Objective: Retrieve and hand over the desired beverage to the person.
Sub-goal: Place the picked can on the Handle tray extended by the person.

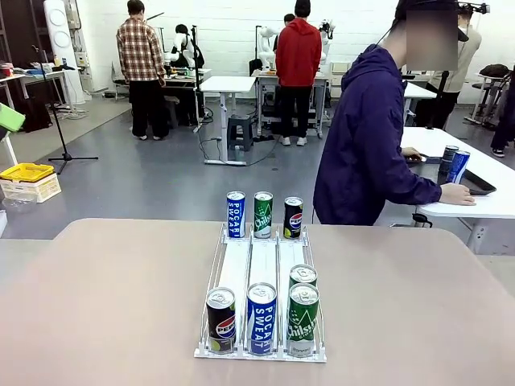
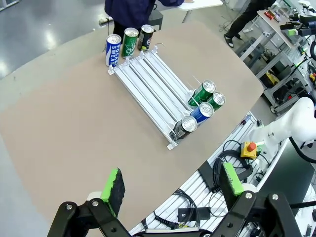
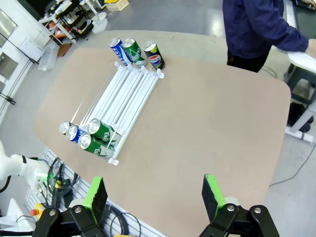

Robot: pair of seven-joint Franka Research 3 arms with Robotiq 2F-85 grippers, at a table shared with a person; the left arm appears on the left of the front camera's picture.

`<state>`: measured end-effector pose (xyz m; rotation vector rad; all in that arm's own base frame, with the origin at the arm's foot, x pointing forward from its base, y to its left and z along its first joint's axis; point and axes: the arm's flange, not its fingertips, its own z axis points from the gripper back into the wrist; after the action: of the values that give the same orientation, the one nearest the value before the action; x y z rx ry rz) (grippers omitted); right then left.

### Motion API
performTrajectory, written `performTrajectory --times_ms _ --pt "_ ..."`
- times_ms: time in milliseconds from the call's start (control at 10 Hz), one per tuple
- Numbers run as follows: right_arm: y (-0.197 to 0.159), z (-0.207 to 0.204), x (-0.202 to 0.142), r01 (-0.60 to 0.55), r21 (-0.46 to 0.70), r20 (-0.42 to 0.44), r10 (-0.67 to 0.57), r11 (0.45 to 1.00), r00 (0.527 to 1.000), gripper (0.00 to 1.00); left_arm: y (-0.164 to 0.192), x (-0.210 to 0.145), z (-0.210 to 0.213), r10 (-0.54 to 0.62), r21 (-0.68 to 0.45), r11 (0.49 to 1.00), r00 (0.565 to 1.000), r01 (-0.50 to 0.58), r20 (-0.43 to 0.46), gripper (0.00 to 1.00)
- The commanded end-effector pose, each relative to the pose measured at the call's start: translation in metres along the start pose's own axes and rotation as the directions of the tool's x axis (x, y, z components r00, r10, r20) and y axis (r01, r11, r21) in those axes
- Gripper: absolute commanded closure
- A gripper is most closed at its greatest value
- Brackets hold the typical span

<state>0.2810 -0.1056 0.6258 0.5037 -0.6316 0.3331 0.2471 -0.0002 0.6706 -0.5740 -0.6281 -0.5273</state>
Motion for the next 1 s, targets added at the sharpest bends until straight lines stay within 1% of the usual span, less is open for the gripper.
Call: performTrajectory --times_ms 0,900 --pt "-0.0004 -0.0005 0.0021 -0.011 0.038 0.017 0.011 0.999 1.0 0.0 -0.0003 -0.0001 -0.0004 -0.008 -0.01 1.0 1.0 0.008 0.001 0.0" --pt "-0.0004 -0.0005 0.0021 -0.011 0.038 0.017 0.011 0.999 1.0 0.0 -0.0003 -0.0001 -0.0004 -0.008 -0.01 1.0 1.0 0.008 0.001 0.0"
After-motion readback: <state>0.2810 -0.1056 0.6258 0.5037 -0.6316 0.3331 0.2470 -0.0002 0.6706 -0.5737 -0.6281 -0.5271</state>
